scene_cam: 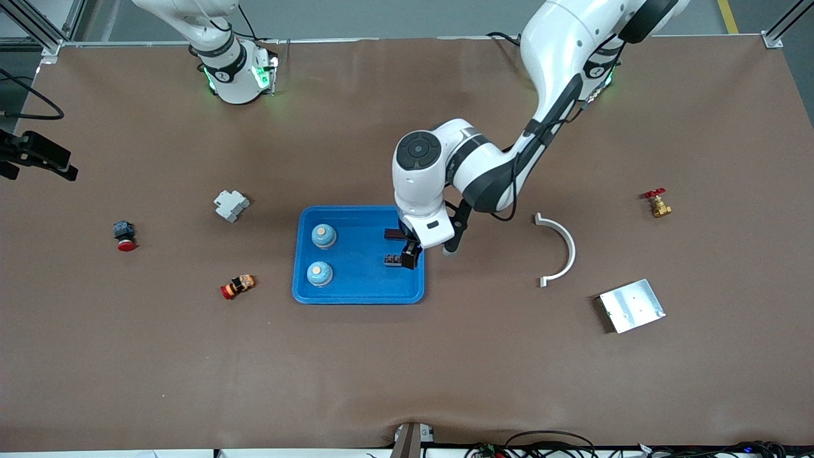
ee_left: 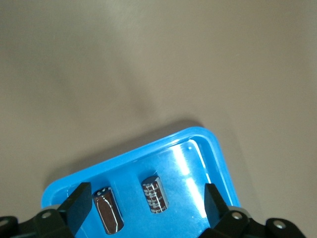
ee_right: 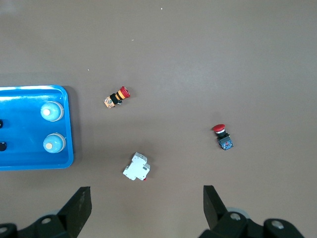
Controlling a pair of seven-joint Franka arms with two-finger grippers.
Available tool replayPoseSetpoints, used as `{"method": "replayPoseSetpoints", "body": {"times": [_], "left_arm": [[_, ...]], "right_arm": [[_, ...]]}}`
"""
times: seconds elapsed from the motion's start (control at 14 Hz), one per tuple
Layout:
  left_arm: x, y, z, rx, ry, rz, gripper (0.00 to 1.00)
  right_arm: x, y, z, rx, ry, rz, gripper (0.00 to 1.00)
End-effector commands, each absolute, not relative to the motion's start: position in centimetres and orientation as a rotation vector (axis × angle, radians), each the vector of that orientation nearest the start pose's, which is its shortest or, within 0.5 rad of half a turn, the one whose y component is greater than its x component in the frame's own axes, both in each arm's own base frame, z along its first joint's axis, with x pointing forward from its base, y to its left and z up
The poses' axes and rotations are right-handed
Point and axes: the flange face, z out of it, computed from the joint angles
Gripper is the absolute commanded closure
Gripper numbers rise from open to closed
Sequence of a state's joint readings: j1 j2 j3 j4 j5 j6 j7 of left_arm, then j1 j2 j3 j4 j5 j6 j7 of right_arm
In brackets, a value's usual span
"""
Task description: Place electrolytic capacitor and blue bell in tray
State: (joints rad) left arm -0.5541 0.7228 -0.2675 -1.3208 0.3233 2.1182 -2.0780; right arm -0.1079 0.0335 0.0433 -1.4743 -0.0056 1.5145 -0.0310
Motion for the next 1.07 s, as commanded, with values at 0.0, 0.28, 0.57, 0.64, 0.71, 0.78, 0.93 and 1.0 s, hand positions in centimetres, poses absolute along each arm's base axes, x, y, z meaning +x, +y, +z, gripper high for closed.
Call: {"method": "replayPoseSetpoints", "body": {"times": [0.0, 0.28, 0.57, 0.64, 0.71, 0.78, 0.93, 1.0], "left_arm": [[54.7, -49.4, 34.2, -2.739, -1.65, -0.229, 0.0], [55.0, -45.5, 37.0, -2.775, -1.494, -0.159, 0.0], [55.0, -43.3, 39.1, -2.836, -1.381, -0.135, 0.0], [55.6, -42.1, 39.7, -2.854, -1.354, -0.125, 0.0], [56.2, -40.9, 40.6, -2.889, -1.314, -0.104, 0.0], [56.1, -40.8, 41.1, -2.936, -1.245, -0.08, 0.0], [56.8, -39.6, 41.3, -2.943, -1.194, -0.07, 0.0], [56.5, -39.5, 41.3, -2.972, -1.04, -0.061, 0.0]], "right_arm": [[55.5, -3.8, 65.0, -3.131, 0.064, -0.013, 0.0], [55.6, -3.8, 65.1, -3.131, 0.064, -0.018, 0.0], [55.6, -3.9, 65.1, -3.131, 0.066, -0.018, 0.0], [55.6, -3.9, 65.0, -3.131, 0.066, -0.015, 0.0], [55.6, -3.9, 65.1, -3.131, 0.066, -0.018, 0.0], [55.6, -3.9, 65.1, -3.131, 0.066, -0.018, 0.0], [55.6, -3.9, 65.0, -3.131, 0.066, -0.015, 0.0], [55.6, -3.9, 65.0, -3.131, 0.066, -0.015, 0.0]]}}
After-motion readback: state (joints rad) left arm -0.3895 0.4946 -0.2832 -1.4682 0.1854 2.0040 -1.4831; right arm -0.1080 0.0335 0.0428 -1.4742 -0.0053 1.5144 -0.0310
